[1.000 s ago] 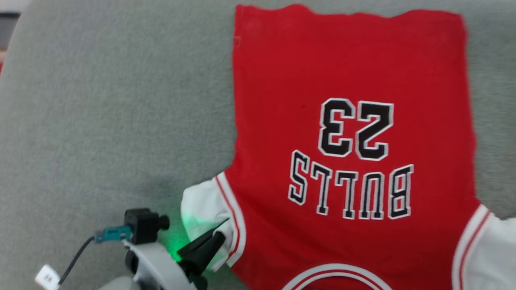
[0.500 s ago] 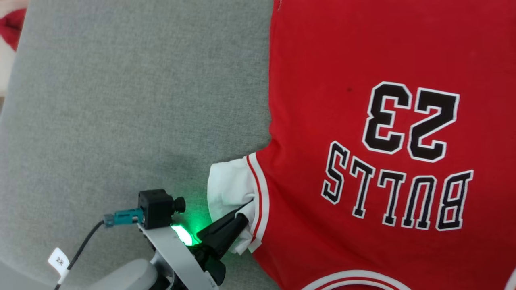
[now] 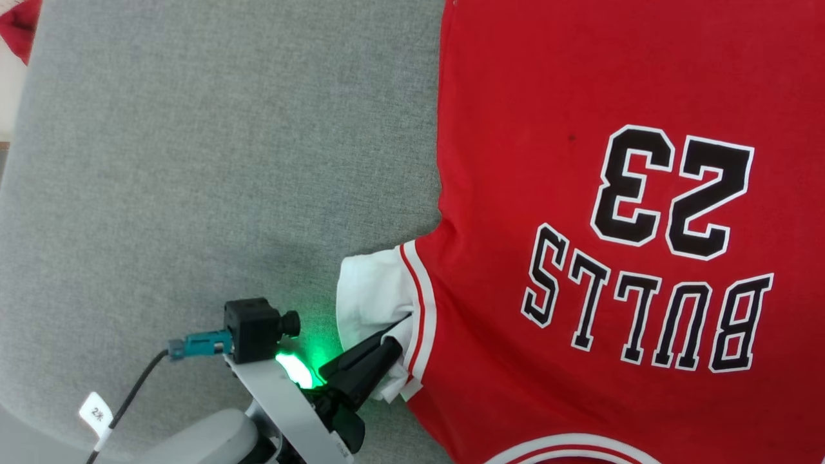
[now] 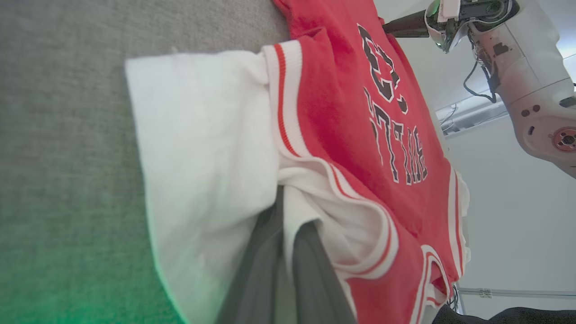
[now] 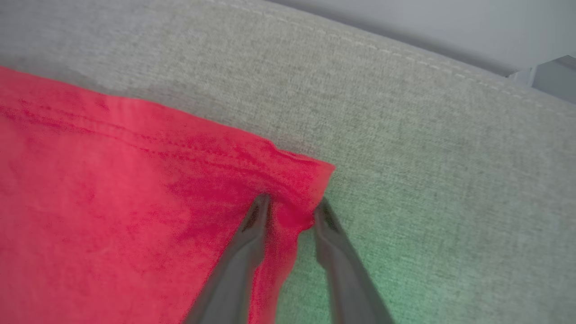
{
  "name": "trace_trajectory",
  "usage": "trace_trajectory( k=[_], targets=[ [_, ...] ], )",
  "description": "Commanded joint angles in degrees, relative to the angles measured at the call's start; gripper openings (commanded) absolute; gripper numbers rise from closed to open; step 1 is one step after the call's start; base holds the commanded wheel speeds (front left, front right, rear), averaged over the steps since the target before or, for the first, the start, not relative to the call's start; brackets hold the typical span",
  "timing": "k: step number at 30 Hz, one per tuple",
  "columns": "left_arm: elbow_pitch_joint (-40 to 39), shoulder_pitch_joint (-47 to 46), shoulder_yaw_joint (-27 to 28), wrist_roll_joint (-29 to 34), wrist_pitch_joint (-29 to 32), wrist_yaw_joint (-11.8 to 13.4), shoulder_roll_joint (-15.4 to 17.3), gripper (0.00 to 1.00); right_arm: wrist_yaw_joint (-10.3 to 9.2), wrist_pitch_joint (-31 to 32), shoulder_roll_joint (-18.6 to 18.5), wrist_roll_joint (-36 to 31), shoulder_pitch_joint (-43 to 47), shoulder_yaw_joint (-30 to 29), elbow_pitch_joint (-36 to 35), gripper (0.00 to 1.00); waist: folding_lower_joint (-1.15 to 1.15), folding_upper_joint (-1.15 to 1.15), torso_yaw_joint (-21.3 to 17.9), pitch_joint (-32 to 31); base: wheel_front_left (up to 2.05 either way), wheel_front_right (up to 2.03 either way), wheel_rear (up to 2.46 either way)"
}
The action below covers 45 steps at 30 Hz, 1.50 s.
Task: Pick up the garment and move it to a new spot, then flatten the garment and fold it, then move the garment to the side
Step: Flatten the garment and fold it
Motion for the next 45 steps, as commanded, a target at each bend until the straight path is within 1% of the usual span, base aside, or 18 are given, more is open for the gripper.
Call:
trace_trajectory(
  k=[1,4,7,10,13,19,25,26,30,33,37,39,40,45],
  targets=[
    [2.04,-0.46,-0.85,-0.94,-0.05,0.20,-1.32,0.00,0.04,-1.47,0.50,1.24,4.39,0.87,1.78,0.00,0.00,0.00,-0.08,-0.79,0.00,0.00,0.00],
    [1.75,-0.09,-0.91,-1.64,-0.76,0.19,-1.23,0.00,0.02,-4.46,-0.78,2.67,5.25,0.73,1.38,0.00,0.00,0.00,-0.49,-2.28,0.00,0.00,0.00],
    [1.86,0.81,-0.42,-2.03,-1.19,0.18,-0.38,0.00,-0.01,-6.69,-2.61,5.83,7.90,1.44,-0.42,0.00,0.00,0.00,-1.14,-4.53,0.00,0.00,0.00],
    [2.22,2.03,0.72,-2.12,-1.48,0.18,0.70,0.00,0.00,-8.15,-4.79,9.63,11.83,2.79,-3.98,0.00,0.00,0.00,-2.36,-7.29,0.00,0.00,0.00],
    [2.47,3.34,1.80,-2.10,-1.66,0.17,1.08,0.00,-0.01,-10.08,-8.32,13.35,16.90,3.95,-9.07,0.00,0.00,0.00,-3.67,-10.23,0.00,0.00,0.00],
    [2.90,7.01,3.97,-2.09,-1.60,0.14,2.61,0.00,-0.01,-11.53,-15.87,20.67,30.99,3.92,-20.62,0.00,0.00,0.00,-7.12,-15.53,0.00,0.00,0.00],
    [2.92,10.19,7.08,-1.45,-1.61,0.14,3.56,0.00,-0.01,-11.21,-20.55,27.26,48.02,0.94,-31.43,0.00,0.00,0.00,-10.49,-18.19,0.00,0.00,0.00],
    [2.92,10.19,7.08,-1.45,-1.61,0.14,3.56,0.00,-0.01,-11.21,-20.55,27.26,48.02,0.94,-31.43,0.00,0.00,0.00,-10.49,-18.19,0.00,0.00,0.00],
    [2.92,11.81,8.79,-0.95,-1.62,0.14,3.97,0.00,-0.01,-10.99,-21.80,28.66,58.90,-1.32,-37.89,0.00,0.00,0.00,-12.69,-18.88,0.00,0.00,0.00],
    [3.12,12.42,9.66,-0.20,-1.62,0.14,4.24,0.00,0.00,-10.56,-21.04,28.24,66.22,-2.88,-41.99,0.00,0.00,0.00,-13.93,-19.10,0.00,0.00,0.00],
    [3.12,13.05,10.84,0.01,-1.62,0.14,4.58,0.00,0.00,-8.88,-18.69,26.42,74.56,-4.19,-46.41,0.00,0.00,0.00,-15.15,-19.11,0.00,0.00,0.00],
    [2.99,13.22,11.31,0.19,-1.62,0.14,4.66,0.00,0.00,-8.07,-16.59,25.46,77.92,-4.39,-47.82,0.00,0.00,0.00,-15.45,-18.99,0.00,0.00,0.00],
    [2.92,13.32,11.29,0.28,-1.62,0.14,4.78,0.00,0.00,-7.34,-14.82,24.19,80.11,-4.39,-48.70,0.00,0.00,0.00,-15.63,-18.94,0.00,0.00,0.00],
    [2.78,13.35,11.41,0.45,-1.62,0.14,4.91,0.00,0.00,-5.98,-11.47,21.50,81.97,-4.06,-49.86,0.00,0.00,0.00,-15.88,-18.83,0.00,0.00,0.00]
  ],
)
